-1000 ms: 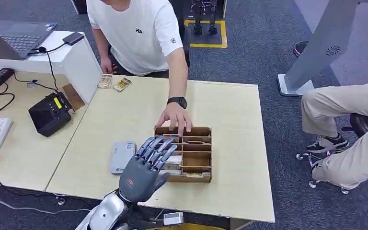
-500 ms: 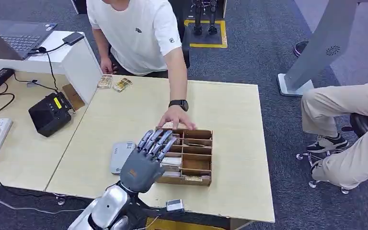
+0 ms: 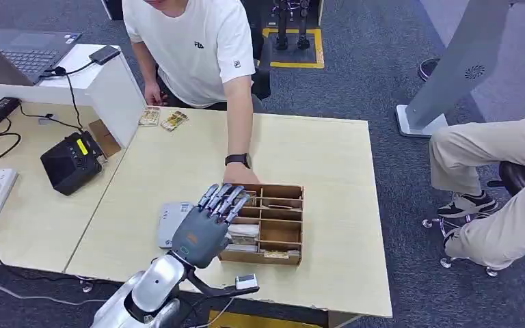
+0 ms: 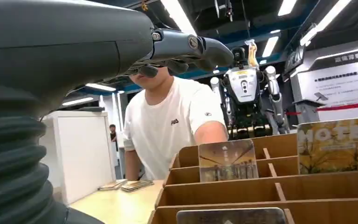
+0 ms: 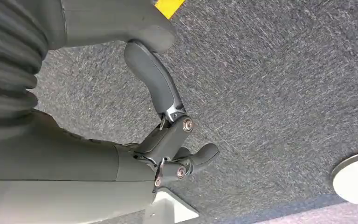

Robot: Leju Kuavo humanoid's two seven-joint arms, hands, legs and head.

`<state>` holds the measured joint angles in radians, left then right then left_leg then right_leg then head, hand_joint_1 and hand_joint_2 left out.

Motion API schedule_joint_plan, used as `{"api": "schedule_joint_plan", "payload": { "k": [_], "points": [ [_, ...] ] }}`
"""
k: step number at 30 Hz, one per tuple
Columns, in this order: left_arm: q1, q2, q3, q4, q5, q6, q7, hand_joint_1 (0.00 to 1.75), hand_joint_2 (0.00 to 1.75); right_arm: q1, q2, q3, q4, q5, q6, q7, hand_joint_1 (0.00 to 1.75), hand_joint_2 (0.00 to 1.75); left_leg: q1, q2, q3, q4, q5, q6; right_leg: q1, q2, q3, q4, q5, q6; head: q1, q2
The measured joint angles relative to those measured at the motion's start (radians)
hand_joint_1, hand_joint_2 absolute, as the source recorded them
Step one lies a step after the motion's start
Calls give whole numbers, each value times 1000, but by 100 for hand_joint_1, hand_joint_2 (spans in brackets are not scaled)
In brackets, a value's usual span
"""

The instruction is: Pass the card to the sensor for recognition and then transmit it.

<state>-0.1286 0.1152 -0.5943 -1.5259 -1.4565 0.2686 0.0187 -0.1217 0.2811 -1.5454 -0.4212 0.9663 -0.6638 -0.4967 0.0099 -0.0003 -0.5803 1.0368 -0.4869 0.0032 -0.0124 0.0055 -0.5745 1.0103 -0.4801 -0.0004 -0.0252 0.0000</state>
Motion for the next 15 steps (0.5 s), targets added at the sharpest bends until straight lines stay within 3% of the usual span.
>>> {"api": "schedule_joint_plan", "payload": {
  "k": [15],
  "points": [
    [8,20,0,-16,-8,45,26,0,175,2,3,0,-5,-2,0,7,0,175,0,0,0,0,0,0,0,0,0,0,0,0,0,0]
  ]
}}
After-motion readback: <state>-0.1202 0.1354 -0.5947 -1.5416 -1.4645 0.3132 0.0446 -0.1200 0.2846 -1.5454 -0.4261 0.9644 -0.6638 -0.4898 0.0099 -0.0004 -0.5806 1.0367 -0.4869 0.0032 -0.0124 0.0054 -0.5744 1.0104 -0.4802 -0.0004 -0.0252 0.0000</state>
